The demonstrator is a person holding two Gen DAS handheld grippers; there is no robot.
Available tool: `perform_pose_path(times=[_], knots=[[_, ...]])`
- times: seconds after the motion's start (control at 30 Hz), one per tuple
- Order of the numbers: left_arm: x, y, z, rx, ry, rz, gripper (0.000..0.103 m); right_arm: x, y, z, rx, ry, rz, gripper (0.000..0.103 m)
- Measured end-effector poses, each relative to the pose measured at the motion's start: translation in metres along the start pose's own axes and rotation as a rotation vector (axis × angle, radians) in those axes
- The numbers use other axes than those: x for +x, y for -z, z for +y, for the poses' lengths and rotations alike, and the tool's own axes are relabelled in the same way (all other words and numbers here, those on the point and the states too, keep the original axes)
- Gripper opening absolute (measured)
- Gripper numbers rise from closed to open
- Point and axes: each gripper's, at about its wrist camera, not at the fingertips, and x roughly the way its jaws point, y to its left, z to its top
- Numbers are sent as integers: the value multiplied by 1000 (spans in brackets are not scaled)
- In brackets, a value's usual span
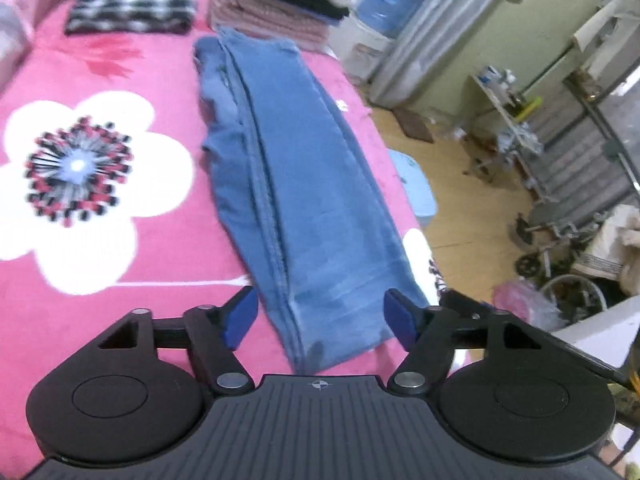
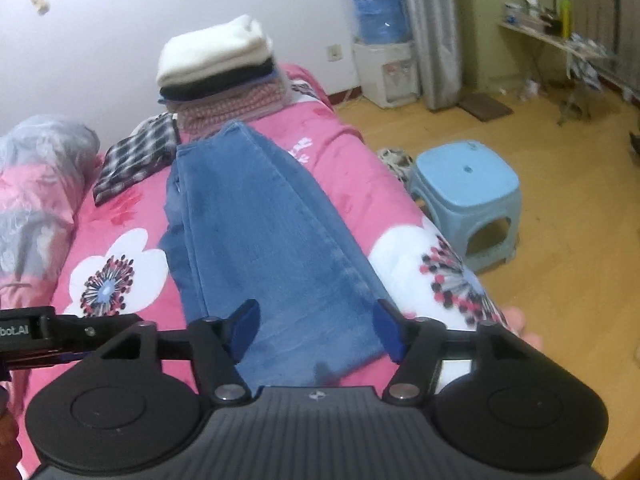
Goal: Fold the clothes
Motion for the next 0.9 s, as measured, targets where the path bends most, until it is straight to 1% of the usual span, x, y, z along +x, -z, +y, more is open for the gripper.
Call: perform_pose_path(times=[0.03,0.07,0.1,0.13,0.27,0.3,0.33,0.43,0.5,0.57,0.67,0.73,0.83,0.9], knots=[[-6,1,-1,-3,-8,-13,81,-3,0,1,3,-1,22,68],[-13,3,-2,-8,-15,-29,86,-6,1,3,-2,1,37,68],[-20,4,-2,-13,-22,-46,94,-10,1,5,-8,3,52,71],[-27,5,-3,-17,-27,-62,100,-15,2,7,-14,7,62,74],[-49,7,-11,-24,-51,-106,103,-39,3,16,-39,39,34,86],[-54,7,-14,-28,-61,-113,103,-45,3,17,-36,40,22,93],[-58,7,-16,-31,-70,-121,103,-51,2,17,-30,41,10,97],[-68,7,-22,-34,-111,-142,103,-64,2,18,-19,55,-20,101],[-72,9,-26,-37,-152,-152,103,-71,4,20,-21,77,-35,102],[-77,12,-28,-41,-177,-160,103,-75,7,23,-30,98,-43,103],[-80,17,-29,-47,-223,-156,103,-83,11,26,-46,116,-58,103],[-81,18,-29,-60,-267,-139,103,-87,14,29,-57,122,-69,103],[-80,20,-26,-98,-299,-115,103,-94,18,30,-82,142,-99,103],[-77,20,-25,-95,-308,-84,103,-97,19,31,-104,157,-112,103]])
